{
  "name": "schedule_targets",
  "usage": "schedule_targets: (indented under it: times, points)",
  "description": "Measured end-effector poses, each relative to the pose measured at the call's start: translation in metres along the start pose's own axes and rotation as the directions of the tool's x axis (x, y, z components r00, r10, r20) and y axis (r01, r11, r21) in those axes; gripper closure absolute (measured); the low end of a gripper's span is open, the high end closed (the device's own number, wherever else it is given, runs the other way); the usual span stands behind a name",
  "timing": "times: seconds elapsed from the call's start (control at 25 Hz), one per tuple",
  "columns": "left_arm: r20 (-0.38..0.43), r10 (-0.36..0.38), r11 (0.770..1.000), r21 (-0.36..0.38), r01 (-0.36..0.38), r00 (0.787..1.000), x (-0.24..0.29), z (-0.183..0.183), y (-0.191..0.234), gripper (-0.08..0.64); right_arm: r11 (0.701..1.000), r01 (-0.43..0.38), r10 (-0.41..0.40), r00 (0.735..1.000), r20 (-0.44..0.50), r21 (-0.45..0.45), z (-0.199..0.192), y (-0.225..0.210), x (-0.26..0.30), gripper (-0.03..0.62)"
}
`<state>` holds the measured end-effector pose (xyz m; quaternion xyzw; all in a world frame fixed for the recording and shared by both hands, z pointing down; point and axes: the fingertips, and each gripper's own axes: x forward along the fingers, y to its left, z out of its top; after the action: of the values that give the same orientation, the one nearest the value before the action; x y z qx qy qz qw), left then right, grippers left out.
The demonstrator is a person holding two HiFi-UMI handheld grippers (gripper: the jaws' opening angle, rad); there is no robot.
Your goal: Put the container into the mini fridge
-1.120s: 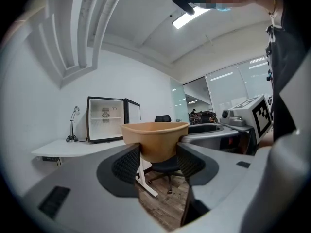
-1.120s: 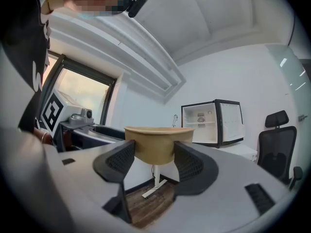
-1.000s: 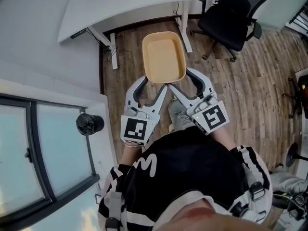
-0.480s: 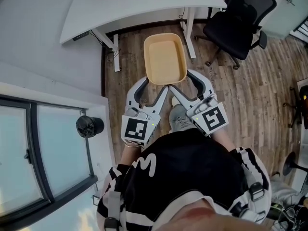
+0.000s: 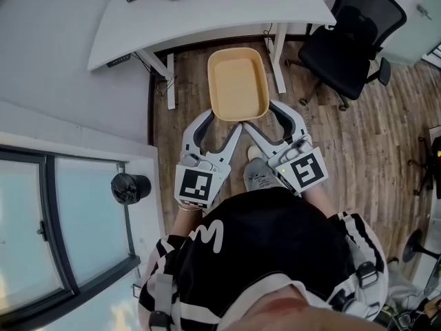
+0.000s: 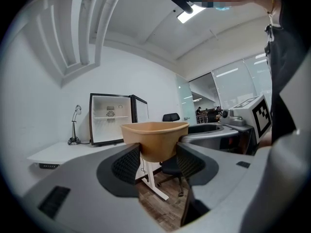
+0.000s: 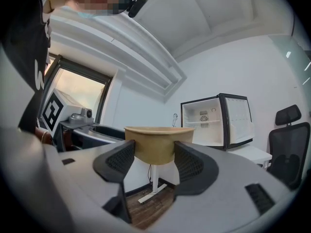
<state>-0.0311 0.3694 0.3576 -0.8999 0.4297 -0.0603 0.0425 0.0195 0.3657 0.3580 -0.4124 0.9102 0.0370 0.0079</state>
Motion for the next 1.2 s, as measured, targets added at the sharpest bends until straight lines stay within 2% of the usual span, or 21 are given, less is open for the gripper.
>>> schedule_targets:
  times: [0.12,0.68,0.96,1.2]
  points:
    - [0.015,-0.001,1.0,0.005,0.001,1.0,0.014,0.0,0.011,0.322,1.0,-0.013,0.013,1.0,0.021,0.012,-0.001,-0.011,0.012,0.328]
    - [0.0,0.008,1.0,0.008,-0.008,1.0,0.082,0.001,0.063,0.322,1.0,-0.014,0.014,1.0,-0.023,0.001,-0.003,-0.071,0.076,0.328]
    - [-0.01,0.034,0.999,-0.012,-0.034,0.999,0.117,0.005,0.092,0.322,0.998,-0.055,0.055,0.998,0.005,-0.008,0.0,-0.099,0.112,0.328]
    - [0.003,0.047,0.999,-0.011,-0.047,0.999,0.145,0.002,0.112,0.322,0.998,-0.056,0.056,0.998,-0.028,-0.012,-0.003,-0.125,0.137,0.328]
